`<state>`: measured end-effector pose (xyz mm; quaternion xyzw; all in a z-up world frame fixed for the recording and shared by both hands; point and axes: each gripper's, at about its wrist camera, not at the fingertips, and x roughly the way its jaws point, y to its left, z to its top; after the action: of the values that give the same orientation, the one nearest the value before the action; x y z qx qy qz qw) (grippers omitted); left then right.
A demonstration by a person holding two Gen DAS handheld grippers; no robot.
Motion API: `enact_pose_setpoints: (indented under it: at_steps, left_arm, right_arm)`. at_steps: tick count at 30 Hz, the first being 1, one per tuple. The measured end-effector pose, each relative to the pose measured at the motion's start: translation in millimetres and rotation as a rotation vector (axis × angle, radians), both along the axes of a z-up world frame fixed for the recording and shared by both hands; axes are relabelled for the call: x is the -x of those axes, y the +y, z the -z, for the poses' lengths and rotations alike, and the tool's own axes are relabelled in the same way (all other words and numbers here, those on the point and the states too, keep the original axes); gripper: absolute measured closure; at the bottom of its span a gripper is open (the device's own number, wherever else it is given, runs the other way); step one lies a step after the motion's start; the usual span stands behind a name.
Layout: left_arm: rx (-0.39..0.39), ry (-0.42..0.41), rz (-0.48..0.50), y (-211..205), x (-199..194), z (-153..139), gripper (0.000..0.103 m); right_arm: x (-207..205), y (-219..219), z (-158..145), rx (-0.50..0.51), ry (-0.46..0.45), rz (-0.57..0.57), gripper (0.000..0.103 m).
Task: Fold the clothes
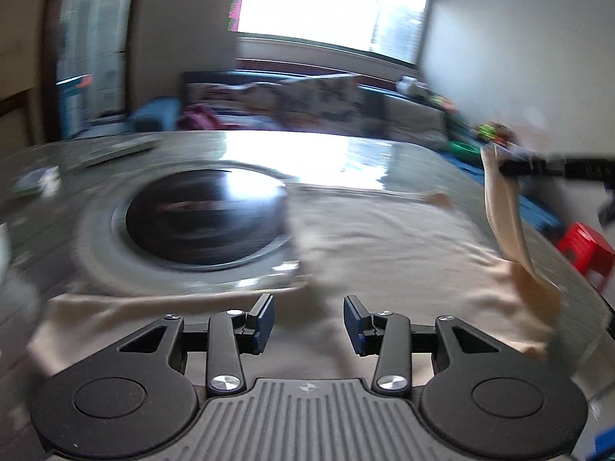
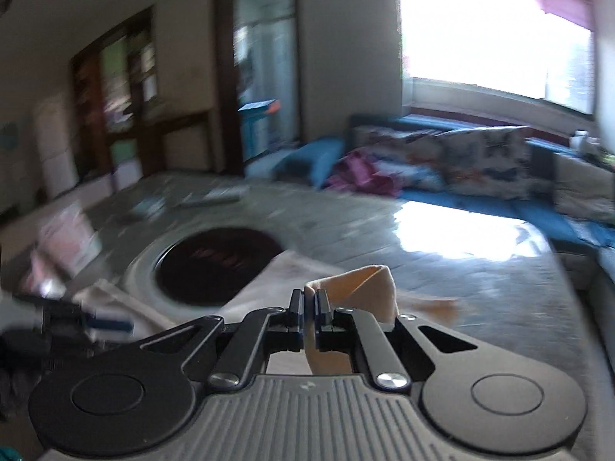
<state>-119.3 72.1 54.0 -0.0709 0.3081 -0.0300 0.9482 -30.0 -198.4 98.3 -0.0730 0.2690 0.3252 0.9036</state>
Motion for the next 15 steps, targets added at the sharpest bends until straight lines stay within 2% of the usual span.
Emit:
enact_pose_setpoints:
  at_steps: [5,9,13,15]
  left_arm:
    - [0.019,0.025,-0.166,40,13,7,0.059]
    - [0.028,0.045,-0.281,62,24,11,0.057]
    - [0.020,0.057,-0.362,75,34,12,0.056]
    - [0.020,0.061,-0.399,80,36,13,0.055]
  right_arm:
    - [13,51,39,0.066,0.089,-0.138,0.099]
    - [24,70,63,0.100,0.153,-0.226,0.093]
    - [33,65,59,0.108,0.146,-0.257,0.092]
    - [32,55,55,0.116,0.132,-0.236,0.087]
